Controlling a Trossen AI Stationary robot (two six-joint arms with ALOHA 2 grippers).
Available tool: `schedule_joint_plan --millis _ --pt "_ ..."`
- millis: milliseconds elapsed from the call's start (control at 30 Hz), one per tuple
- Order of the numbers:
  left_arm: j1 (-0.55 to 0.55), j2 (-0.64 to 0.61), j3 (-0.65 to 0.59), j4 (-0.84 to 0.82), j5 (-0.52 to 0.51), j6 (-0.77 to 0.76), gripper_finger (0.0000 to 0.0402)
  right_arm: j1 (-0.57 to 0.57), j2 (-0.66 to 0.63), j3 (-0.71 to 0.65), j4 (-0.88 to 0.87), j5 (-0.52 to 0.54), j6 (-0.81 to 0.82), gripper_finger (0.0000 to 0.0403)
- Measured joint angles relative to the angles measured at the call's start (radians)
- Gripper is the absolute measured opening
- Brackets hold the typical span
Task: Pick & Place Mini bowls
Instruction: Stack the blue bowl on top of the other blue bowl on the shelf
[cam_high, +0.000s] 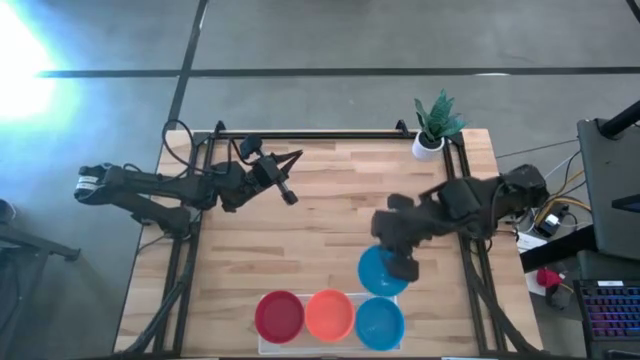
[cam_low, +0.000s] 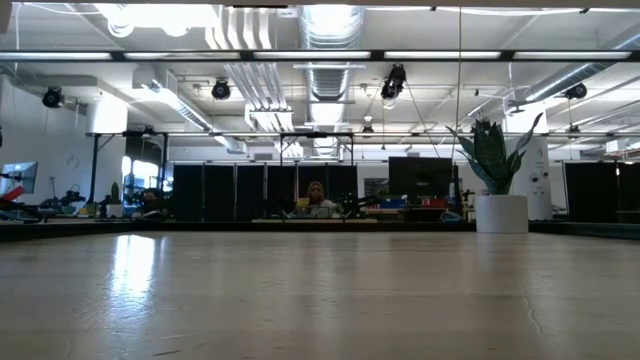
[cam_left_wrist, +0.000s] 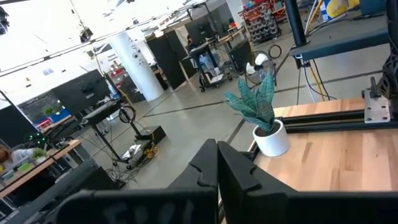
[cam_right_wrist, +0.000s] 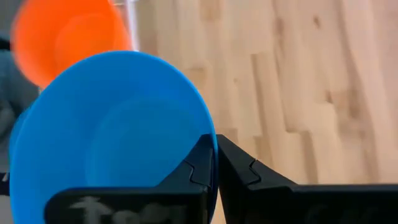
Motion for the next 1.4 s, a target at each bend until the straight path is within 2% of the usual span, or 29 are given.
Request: schedule_joint_plan --millis 200,300,700,900,1400 --pt "-0.001 0.0 0.0 -0.009 0.006 0.013 0.0 0.071 0.0 -0.081 0.125 -0.052 0.019 0.0008" --pt "-0.001 -0.003 0.008 -0.068 0.053 0.023 0.0 0.095 -0.001 -0.118 0.169 -0.052 0.055 0.0008" --pt "0.002 -0.006 0.184 -0.579 0.534 -0.136 0.0 0.169 -0.002 -0.187 0.276 -0.042 0.104 0.0008" --pt "0.002 -0.006 0.242 -0.719 0.713 -0.174 0.0 0.194 -0.001 -0.248 0.354 -0.036 0.101 0.0008" --pt "0.007 -0.006 0.272 -0.731 0.722 -0.183 0.0 0.205 -0.001 -0.288 0.445 -0.039 0.064 0.0008"
